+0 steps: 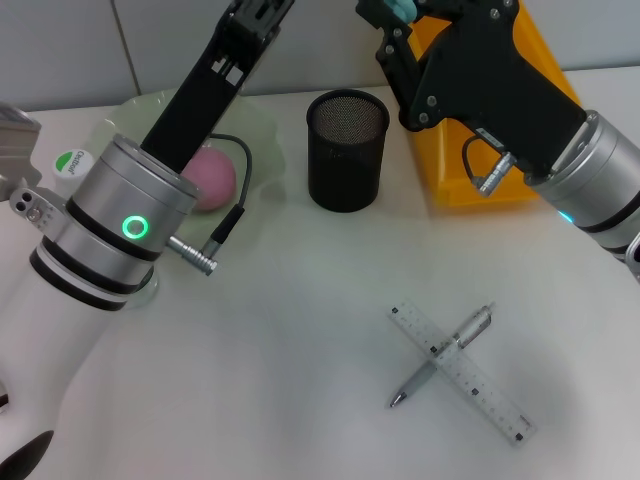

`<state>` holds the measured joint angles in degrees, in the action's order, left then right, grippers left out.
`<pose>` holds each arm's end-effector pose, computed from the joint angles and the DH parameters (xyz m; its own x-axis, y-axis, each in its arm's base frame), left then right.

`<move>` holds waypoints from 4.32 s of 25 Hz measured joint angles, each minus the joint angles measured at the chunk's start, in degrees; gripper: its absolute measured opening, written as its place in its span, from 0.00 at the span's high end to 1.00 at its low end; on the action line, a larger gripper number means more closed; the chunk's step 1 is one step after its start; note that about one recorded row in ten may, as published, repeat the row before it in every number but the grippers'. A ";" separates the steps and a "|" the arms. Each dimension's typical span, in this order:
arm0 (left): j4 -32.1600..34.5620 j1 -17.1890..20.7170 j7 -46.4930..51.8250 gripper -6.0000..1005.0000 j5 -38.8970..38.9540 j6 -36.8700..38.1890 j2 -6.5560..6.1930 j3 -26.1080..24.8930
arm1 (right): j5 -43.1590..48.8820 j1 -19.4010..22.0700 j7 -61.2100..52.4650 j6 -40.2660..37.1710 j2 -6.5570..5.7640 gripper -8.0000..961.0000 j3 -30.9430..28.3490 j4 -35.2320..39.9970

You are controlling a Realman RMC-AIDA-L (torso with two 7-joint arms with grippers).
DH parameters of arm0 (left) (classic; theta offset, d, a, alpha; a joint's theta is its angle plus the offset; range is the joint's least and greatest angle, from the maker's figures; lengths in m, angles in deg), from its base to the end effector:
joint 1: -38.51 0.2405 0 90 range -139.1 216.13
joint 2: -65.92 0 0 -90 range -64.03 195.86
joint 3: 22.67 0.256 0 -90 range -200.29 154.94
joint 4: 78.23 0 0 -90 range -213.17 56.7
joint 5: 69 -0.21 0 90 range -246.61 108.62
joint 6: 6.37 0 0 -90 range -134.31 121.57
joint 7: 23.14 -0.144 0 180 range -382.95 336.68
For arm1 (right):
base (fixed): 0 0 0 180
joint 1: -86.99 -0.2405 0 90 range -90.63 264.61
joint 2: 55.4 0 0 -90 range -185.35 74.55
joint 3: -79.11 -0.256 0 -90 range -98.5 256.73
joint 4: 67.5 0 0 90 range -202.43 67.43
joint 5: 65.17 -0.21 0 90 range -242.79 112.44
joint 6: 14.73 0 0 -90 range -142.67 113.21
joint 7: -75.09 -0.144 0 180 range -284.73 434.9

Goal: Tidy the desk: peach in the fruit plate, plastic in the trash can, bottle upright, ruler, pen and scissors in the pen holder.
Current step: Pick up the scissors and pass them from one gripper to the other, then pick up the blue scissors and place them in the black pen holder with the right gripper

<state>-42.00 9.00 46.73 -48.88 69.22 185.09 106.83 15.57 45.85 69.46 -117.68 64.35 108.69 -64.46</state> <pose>-0.1240 0.3277 -0.0503 -0.1725 0.4154 0.8931 0.5403 -0.7182 0.4384 0.1779 0.3363 -0.0092 0.4569 0.6654 -0.5904 -0.1332 -0.6051 -0.7850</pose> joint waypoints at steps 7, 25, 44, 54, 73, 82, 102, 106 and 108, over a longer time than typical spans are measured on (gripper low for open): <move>-0.11 0.23 0.00 0.65 -0.41 0.27 0.05 0.09 | 0.07 -0.11 0.00 -0.15 0.06 0.90 -0.19 -0.06; -0.31 0.22 0.00 0.16 -0.34 0.35 0.01 -0.31 | 0.02 0.06 0.00 -0.15 0.04 0.90 -0.32 -0.04; -4.09 -0.30 -10.88 0.14 -17.58 7.38 -0.63 -7.19 | -9.74 2.42 -10.16 -3.99 -0.37 0.91 -0.40 0.20; -3.08 0.48 -10.44 0.14 -53.06 7.70 -1.97 -24.31 | -11.33 7.63 -30.23 -4.67 -0.55 0.91 -3.53 7.55; -0.47 4.00 -4.30 0.15 -104.82 6.80 -2.44 -52.97 | 3.73 12.00 -68.69 9.21 -2.16 0.90 -3.40 31.57; -0.23 6.01 -4.81 0.15 -105.37 4.16 -0.83 -53.61 | 12.97 10.58 -99.32 5.61 -7.55 0.89 -2.89 49.40; -1.17 6.85 -7.30 0.15 -105.42 2.46 -0.62 -53.65 | 49.97 -12.19 -129.04 0.38 -14.90 0.88 10.35 61.80; -1.39 6.85 -7.59 0.15 -105.29 2.33 -0.61 -53.66 | 57.03 -16.69 -130.17 0.87 -14.53 0.88 12.98 60.40; -1.44 6.82 -7.65 0.15 -105.16 2.24 -0.60 -53.66 | 59.82 -18.77 -130.35 1.48 -14.16 0.88 13.63 59.47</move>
<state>-43.44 15.82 39.08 -154.04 71.46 184.48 53.17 75.39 27.09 -60.89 -116.20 50.19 122.32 -4.99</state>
